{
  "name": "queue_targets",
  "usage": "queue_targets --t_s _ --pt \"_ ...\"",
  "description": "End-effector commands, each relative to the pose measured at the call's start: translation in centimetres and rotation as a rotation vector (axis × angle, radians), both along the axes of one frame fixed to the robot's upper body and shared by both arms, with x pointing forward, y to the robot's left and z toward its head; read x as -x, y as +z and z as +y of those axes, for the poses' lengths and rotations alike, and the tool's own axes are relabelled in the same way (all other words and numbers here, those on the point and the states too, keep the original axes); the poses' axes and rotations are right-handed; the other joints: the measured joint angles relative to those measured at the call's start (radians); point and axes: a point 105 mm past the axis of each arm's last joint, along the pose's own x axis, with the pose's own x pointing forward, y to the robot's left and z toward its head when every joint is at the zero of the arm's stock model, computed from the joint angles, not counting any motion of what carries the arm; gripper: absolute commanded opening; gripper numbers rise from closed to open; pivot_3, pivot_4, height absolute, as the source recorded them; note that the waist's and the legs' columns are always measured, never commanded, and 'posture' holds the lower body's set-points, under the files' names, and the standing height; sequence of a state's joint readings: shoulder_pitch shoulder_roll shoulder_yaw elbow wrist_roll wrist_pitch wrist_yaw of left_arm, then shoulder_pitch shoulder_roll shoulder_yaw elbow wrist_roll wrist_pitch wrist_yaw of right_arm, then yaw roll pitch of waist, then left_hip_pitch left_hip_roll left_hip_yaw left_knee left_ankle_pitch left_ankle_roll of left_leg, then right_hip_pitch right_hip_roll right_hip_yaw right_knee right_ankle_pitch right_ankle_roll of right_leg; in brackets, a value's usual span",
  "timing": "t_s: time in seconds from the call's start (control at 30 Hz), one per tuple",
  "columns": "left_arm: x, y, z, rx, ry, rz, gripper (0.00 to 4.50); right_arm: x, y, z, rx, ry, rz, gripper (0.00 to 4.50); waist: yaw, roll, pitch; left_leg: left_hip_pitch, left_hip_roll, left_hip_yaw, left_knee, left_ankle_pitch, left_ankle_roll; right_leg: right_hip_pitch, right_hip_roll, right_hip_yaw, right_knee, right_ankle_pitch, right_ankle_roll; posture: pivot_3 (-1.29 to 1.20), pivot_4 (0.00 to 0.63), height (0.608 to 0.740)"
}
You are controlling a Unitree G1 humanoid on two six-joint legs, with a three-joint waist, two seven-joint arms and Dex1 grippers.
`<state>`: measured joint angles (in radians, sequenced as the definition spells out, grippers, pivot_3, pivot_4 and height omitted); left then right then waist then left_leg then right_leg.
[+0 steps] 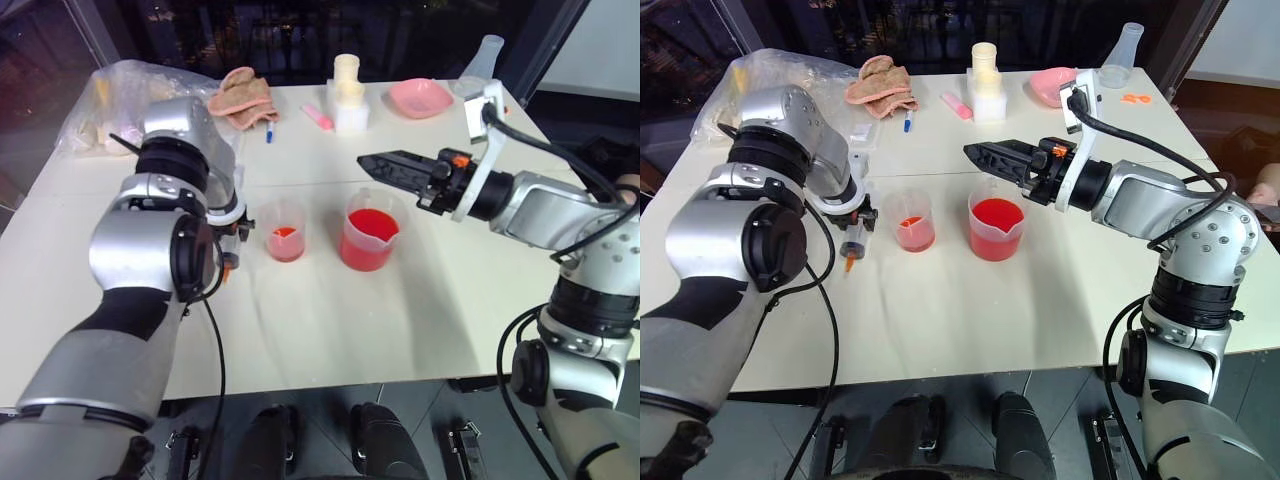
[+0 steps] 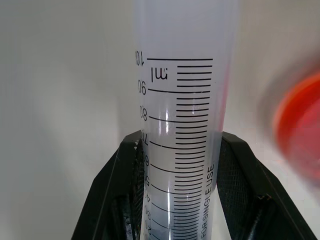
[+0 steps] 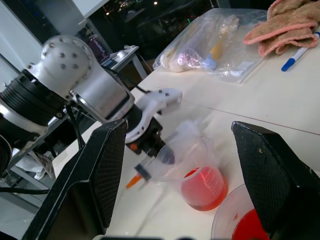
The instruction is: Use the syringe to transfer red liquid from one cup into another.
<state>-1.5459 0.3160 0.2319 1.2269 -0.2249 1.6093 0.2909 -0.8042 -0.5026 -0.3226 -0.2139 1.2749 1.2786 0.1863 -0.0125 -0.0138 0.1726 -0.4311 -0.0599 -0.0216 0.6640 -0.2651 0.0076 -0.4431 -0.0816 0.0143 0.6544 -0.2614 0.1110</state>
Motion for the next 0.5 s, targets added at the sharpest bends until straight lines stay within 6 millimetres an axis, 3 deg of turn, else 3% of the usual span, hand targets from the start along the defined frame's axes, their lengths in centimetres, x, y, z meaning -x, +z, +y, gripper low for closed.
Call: queue_targets --t_s 0.03,0.37,0.43,0.5 --pt "0.2 0.1 0.7 -0.021 0.024 0.014 1.52 0.7 1.1 -0.2 -0.011 -0.003 -0.058 3.42 0.002 0.0 0.0 0.0 0.0 0.0 0.0 0.0 0.0 0.0 0.0 0.0 0.0 0.0 0.0 0.0 0.15 0.74" --pt "0.7 -0.9 1.8 -0.085 0.05 0.052 1.52 0.9 1.0 -0.3 -0.009 -0.011 -0.055 3.42 -0.001 0.0 0.0 0.0 0.0 0.0 0.001 0.0 0.0 0.0 0.0 0.0 0.001 0.0 0.0 0.0 0.15 0.74" --pt "0.7 -0.9 1.8 -0.088 0.051 0.05 2.45 0.8 1.0 -0.3 -0.008 -0.011 -0.054 3.45 -0.001 0.0 0.0 0.0 0.0 0.0 0.001 0.0 0.0 0.0 0.0 0.001 0.003 0.0 0.0 0.0 0.15 0.74" --pt "0.5 -0.7 2.1 -0.1 0.063 0.033 3.09 0.8 1.0 -0.3 -0.004 -0.011 -0.053 3.45 0.0 0.0 0.0 0.001 0.0 0.0 0.001 0.0 -0.001 -0.001 0.0 0.001 0.005 0.0 0.0 0.0 0.15 0.74"
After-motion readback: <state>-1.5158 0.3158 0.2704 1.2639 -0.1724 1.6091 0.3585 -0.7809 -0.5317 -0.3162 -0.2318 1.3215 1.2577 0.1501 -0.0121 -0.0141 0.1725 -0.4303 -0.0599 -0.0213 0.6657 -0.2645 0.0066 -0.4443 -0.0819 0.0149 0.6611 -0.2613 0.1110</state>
